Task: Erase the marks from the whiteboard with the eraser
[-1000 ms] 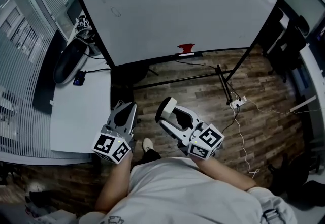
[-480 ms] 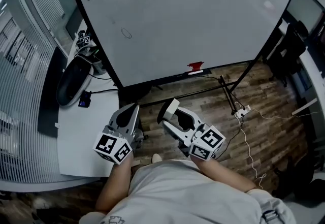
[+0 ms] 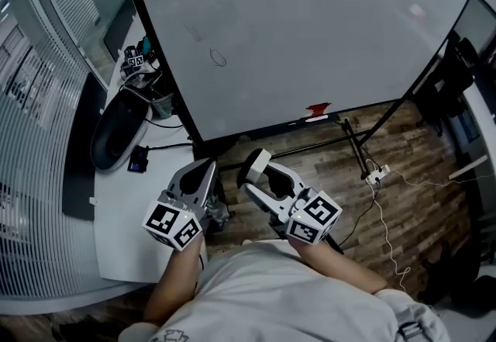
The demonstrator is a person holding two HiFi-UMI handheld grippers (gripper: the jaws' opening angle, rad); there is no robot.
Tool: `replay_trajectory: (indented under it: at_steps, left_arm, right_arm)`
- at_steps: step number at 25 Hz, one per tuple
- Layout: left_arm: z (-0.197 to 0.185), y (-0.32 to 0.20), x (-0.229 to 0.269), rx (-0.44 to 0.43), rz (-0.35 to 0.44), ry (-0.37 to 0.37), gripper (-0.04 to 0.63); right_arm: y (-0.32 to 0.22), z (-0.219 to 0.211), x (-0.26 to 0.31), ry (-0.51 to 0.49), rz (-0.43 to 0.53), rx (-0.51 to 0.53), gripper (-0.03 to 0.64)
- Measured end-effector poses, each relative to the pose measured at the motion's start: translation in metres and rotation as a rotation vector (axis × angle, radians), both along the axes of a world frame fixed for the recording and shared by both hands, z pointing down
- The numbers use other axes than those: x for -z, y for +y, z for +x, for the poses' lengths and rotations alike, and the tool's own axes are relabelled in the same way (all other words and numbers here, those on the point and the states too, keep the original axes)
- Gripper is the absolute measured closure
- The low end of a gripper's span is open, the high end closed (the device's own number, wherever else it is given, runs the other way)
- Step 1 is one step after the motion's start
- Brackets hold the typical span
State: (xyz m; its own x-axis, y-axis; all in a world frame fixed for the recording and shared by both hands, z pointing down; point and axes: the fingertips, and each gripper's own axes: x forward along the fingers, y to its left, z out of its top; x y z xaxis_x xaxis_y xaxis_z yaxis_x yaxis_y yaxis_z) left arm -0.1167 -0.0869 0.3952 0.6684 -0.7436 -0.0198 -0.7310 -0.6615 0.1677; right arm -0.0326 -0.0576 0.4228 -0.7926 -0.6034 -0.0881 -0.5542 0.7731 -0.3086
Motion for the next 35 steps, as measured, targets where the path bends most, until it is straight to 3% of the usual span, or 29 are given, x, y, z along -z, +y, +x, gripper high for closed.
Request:
replay_trajectory:
  at_steps: [12,22,29,35]
  left_arm:
    - [-0.006,-0.05,-0.013,0.021,-0.031,0.004,0.588]
    - [0.008,-0.115,-0.006,0.101,-0.011,-0.032,0.588]
    - [0.024,-0.154,-0.001,0.155,-0.009,-0.038,0.588]
    - [0.027,-0.177,0.003,0.208,0.002,-0.03,0.588]
  right_arm:
    - [-0.056,-0.008,-0.014,-0.006,-0.048,0.03,0.382]
    - [-0.13,0.006,0.002,0.013,0.015,0.098,0.382]
    - [-0.179,0.021,0.033,0.144,0.179,0.15,0.382]
    - [-0.199,0.022,0.098,0.205,0.477,0.175,0.382]
